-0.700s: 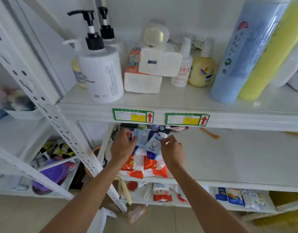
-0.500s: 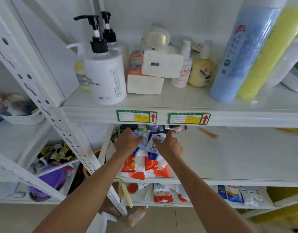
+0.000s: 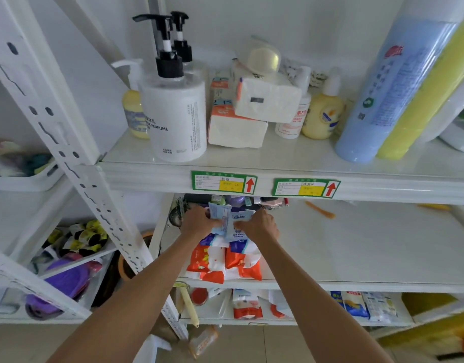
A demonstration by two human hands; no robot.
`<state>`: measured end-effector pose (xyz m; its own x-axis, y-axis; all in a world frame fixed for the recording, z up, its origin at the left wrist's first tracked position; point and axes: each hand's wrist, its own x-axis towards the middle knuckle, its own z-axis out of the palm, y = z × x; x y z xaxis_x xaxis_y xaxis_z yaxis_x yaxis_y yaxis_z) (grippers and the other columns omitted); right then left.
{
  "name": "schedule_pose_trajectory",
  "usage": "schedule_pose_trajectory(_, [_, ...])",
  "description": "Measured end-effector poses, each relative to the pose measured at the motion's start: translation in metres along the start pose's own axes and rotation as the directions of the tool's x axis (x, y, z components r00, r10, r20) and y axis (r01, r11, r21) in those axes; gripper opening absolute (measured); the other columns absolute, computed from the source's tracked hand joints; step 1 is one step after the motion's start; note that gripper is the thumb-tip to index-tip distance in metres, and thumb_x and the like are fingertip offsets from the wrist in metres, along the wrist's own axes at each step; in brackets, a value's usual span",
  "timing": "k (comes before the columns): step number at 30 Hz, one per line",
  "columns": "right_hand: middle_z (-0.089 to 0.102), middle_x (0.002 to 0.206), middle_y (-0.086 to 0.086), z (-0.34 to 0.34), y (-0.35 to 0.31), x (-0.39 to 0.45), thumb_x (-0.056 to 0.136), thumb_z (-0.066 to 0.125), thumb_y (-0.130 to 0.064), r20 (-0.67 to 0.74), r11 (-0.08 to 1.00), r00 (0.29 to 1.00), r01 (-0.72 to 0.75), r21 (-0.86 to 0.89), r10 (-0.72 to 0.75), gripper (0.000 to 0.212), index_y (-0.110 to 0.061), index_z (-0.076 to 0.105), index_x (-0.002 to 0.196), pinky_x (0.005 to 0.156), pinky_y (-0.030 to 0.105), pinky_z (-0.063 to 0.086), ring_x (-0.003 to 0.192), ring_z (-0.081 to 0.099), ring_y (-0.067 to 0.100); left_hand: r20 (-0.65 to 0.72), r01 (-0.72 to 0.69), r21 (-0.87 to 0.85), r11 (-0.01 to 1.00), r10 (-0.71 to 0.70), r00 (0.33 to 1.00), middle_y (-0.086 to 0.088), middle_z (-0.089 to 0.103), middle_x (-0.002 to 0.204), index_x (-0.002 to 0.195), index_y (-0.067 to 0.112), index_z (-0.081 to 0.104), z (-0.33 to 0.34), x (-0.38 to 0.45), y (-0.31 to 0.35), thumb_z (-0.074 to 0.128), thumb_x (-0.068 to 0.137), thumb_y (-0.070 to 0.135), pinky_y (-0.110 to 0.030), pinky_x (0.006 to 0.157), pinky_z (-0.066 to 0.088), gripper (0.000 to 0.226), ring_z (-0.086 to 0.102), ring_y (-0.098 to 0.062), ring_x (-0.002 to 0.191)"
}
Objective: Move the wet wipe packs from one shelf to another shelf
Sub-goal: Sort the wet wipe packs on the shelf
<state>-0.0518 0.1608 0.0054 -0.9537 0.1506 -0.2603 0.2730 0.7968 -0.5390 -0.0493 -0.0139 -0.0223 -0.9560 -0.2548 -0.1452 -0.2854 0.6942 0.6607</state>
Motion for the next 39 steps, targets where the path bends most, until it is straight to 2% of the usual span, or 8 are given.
schedule_pose_trajectory(6, [0.075,0.103,0.009,0.000,-0.003,0.019,0.080,0.086,-0.024,0.185,0.887,0.983,-0.083,0.455,-0.003,0.040,-0.010,0.069,0.114,0.058,0.024,0.056,0.073,0.068,0.016,0.071,0.152,-0.289,0.945,-0.138,0.988,-0.010,0.077,0.086,0.097,0.006,0.077,-0.007,0.004,-0.002,0.085,0.079,0.029,-0.040,0.076,0.059,0.030,0.072,-0.023,0.079])
schedule_pose_trajectory(9, [0.078,0.109,0.017,-0.006,-0.002,0.023,0.082,0.084,-0.020,0.296,0.752,0.955,-0.176,0.635,-0.026,0.024,-0.013,0.069,0.100,0.092,0.040,0.061,0.097,0.076,0.031,0.132,0.194,-0.458,0.868,-0.149,0.980,0.003,0.073,0.083,0.100,0.014,0.076,-0.016,0.004,0.005,0.087,0.079,0.023,-0.031,0.072,0.056,0.025,0.068,-0.016,0.078])
schedule_pose_trajectory(13, [0.078,0.113,0.012,-0.010,-0.004,0.025,0.081,0.085,-0.023,0.338,0.704,0.938,-0.187,0.685,-0.079,0.037,-0.014,0.070,0.114,0.101,0.049,0.057,0.108,0.074,0.031,0.228,0.294,-0.495,0.817,-0.205,0.952,-0.007,0.071,0.089,0.091,0.011,0.073,-0.022,0.005,0.017,0.085,0.082,0.024,-0.027,0.067,0.047,0.019,0.059,-0.016,0.074])
schedule_pose_trajectory(22, [0.074,0.117,0.016,-0.023,0.018,0.028,0.088,0.078,-0.017,0.302,0.638,0.949,-0.174,0.750,-0.096,0.039,-0.007,0.066,0.124,0.077,0.037,0.064,0.099,0.072,0.027,0.205,0.192,-0.424,0.885,-0.113,0.972,-0.010,0.078,0.100,0.095,0.011,0.072,-0.018,-0.003,0.010,0.070,0.094,0.029,-0.023,0.057,0.045,0.018,0.057,-0.011,0.065])
schedule_pose_trajectory(25, [0.072,0.110,0.016,-0.030,0.050,0.034,0.087,0.078,-0.018,0.264,0.643,0.964,-0.194,0.741,-0.014,0.040,-0.008,0.062,0.122,0.073,0.034,0.061,0.094,0.070,0.026,0.026,0.136,-0.212,0.968,-0.133,0.991,-0.001,0.078,0.091,0.087,0.013,0.067,-0.023,-0.010,-0.020,0.067,0.093,0.048,-0.025,0.065,0.053,0.035,0.073,-0.015,0.082])
schedule_pose_trajectory(31, [0.067,0.089,0.013,-0.032,0.127,0.037,0.089,0.078,-0.015,0.232,0.495,0.933,-0.344,0.798,0.275,0.026,-0.001,0.062,0.104,0.074,0.037,0.058,0.079,0.066,0.024,0.139,0.293,-0.292,0.911,-0.263,0.955,-0.005,0.077,0.098,0.107,0.015,0.062,-0.011,-0.014,-0.040,0.074,0.080,0.063,-0.037,0.079,0.059,0.057,0.075,-0.024,0.092])
schedule_pose_trajectory(36, [0.070,0.091,0.014,-0.023,0.153,0.040,0.088,0.073,-0.004,0.148,0.672,0.947,-0.307,0.674,0.284,0.032,0.005,0.067,0.118,0.060,0.032,0.060,0.075,0.067,0.024,0.054,0.297,-0.270,0.916,-0.294,0.954,-0.005,0.073,0.101,0.108,0.015,0.064,0.001,-0.015,-0.030,0.079,0.079,0.057,-0.042,0.086,0.062,0.053,0.072,-0.022,0.092])
schedule_pose_trajectory(39, [0.072,0.102,0.017,-0.018,0.150,0.040,0.087,0.074,-0.019,0.056,0.837,0.963,-0.258,0.483,0.264,0.038,0.002,0.070,0.118,0.076,0.041,0.063,0.088,0.069,0.030,0.042,0.309,-0.264,0.914,-0.309,0.950,-0.007,0.072,0.103,0.105,0.013,0.063,0.001,-0.011,-0.028,0.084,0.076,0.051,-0.045,0.088,0.061,0.052,0.070,-0.023,0.092])
